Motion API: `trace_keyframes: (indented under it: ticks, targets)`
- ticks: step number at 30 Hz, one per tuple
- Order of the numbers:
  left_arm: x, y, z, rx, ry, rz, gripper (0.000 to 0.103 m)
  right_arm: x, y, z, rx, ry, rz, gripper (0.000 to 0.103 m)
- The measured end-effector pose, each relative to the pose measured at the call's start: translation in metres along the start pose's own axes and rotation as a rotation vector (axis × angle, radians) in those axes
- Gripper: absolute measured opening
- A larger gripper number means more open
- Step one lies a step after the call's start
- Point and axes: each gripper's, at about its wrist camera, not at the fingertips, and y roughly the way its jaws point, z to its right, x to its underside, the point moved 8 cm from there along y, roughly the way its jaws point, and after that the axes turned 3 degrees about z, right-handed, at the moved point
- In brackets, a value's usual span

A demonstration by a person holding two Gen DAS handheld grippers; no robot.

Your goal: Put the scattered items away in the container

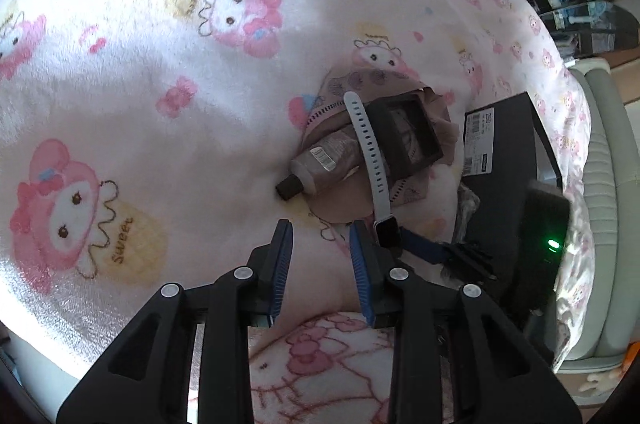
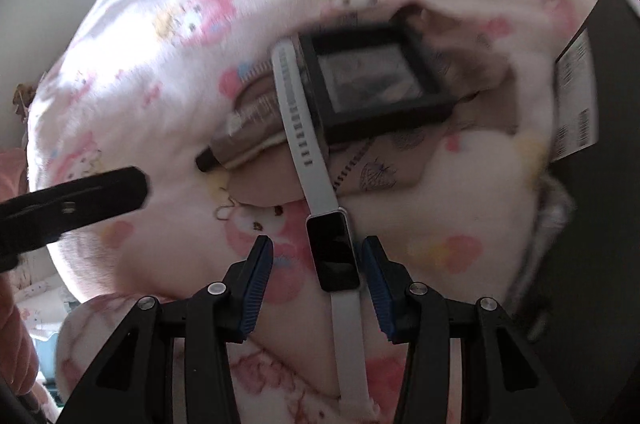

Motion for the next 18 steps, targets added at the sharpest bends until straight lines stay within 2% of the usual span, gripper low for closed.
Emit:
trace_keyframes:
  ticks: [2, 4, 10, 12, 13, 14, 17, 18]
  targets:
    - [0.000, 0.003, -0.005, 0.012, -0.015, -0.006, 0.029, 0.000, 0.008, 0.003, -0.025, 0.019, -0.021, 0.041]
    - [0.000, 0.005, -0.008, 0.020, -0.024, -0.013, 0.029, -0.005, 0.007, 0.005, -0.044, 0.021, -0.010, 0.026]
    - [-0.006, -0.005, -0.020, 0.019, -0.055, 0.031, 0.030, -0.023, -0.012, -0.021, -0.144, -0.038, 0.053, 0.024]
    - [-0.009, -0.010, -0.030, -0.080, -0.036, 0.059, 0.030, -0.033, -0.023, -0.038, -0.193, -0.081, 0.093, 0.023]
    - [-0.011, -0.014, -0.036, -0.162, -0.013, 0.085, 0.030, -0.037, -0.028, -0.045, -0.220, -0.099, 0.109, 0.024]
    - [-0.011, -0.017, -0.039, -0.168, -0.014, 0.094, 0.030, -0.041, -0.031, -0.051, -0.239, -0.110, 0.128, 0.024]
    - [-0.012, -0.017, -0.042, -0.095, -0.055, 0.081, 0.031, -0.043, -0.018, -0.052, -0.161, -0.143, 0.105, 0.024]
    - [-0.012, -0.016, -0.043, -0.100, -0.050, 0.081, 0.031, -0.042, -0.014, -0.049, -0.150, -0.133, 0.097, 0.024]
